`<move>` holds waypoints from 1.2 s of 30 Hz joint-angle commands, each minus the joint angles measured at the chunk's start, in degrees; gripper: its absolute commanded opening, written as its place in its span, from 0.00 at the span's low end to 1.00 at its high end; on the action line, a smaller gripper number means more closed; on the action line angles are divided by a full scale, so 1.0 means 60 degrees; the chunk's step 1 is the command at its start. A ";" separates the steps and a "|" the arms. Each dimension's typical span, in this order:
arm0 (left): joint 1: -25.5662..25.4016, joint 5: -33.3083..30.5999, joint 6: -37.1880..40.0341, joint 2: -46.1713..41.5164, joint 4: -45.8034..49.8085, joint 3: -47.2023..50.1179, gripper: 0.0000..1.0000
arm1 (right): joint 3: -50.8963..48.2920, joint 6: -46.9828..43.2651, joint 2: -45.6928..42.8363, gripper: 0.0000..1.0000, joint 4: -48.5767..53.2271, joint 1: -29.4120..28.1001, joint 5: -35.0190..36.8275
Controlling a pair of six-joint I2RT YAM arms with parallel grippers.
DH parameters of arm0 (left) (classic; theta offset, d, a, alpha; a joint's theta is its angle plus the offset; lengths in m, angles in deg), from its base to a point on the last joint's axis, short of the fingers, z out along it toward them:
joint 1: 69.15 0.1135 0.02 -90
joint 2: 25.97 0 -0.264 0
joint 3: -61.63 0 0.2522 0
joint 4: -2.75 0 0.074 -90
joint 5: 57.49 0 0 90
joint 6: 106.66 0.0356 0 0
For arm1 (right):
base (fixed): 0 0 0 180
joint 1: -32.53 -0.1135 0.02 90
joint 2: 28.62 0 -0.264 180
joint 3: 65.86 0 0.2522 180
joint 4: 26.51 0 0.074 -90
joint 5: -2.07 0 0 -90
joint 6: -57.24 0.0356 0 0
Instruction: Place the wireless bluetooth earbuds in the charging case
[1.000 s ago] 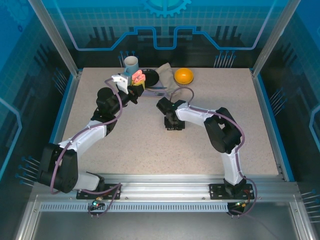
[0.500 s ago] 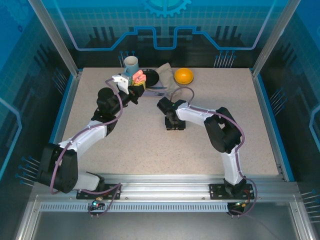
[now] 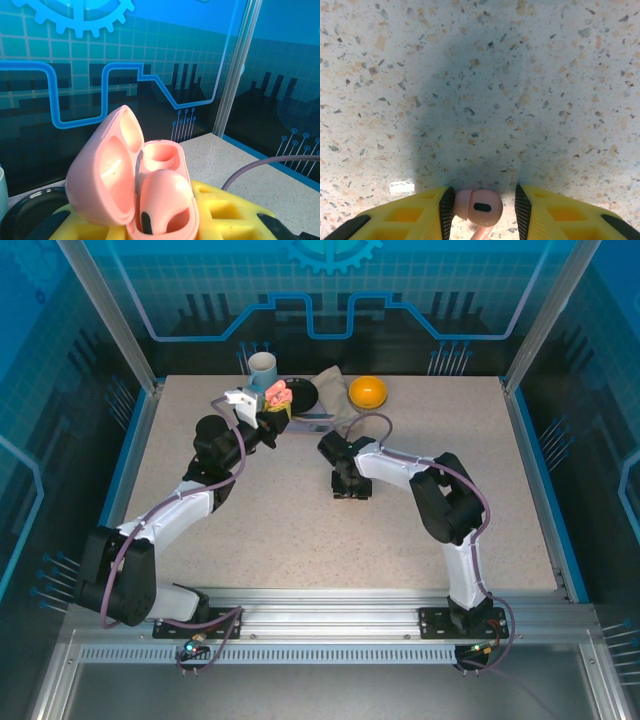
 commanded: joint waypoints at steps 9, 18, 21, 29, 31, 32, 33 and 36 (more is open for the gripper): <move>-0.0088 0.0089 0.0233 0.0178 -0.0230 -0.0256 0.00 | 0.0201 0.0375 0.0425 0.40 -0.0435 0.0519 -0.0290; -0.0096 0.0100 0.0218 0.0207 -0.0235 -0.0263 0.00 | 0.0471 0.0177 0.0608 0.37 0.0071 0.0421 0.0021; -0.0096 0.0101 0.0219 0.0194 -0.0235 -0.0263 0.00 | 0.0685 0.0196 0.0687 0.36 0.0342 0.0354 0.0188; -0.0098 0.0109 0.0225 0.0149 -0.0217 -0.0249 0.00 | 0.0945 0.0252 0.0803 0.35 0.0586 0.0258 0.0197; -0.0110 0.0111 0.0227 0.0148 -0.0226 -0.0250 0.00 | 0.0888 0.0297 0.0777 0.35 0.0556 0.0249 0.0153; -0.0110 0.0101 0.0207 0.0148 -0.0235 -0.0249 0.00 | 0.0871 0.0334 0.0766 0.36 0.0571 0.0247 0.0139; -0.0110 0.0113 0.0204 0.0149 -0.0224 -0.0252 0.00 | 0.0832 0.0375 0.0734 0.37 0.0571 0.0223 0.0134; -0.0111 0.0113 0.0207 0.0137 -0.0250 -0.0221 0.00 | 0.0683 0.0632 0.0642 0.38 0.0629 0.0192 0.0164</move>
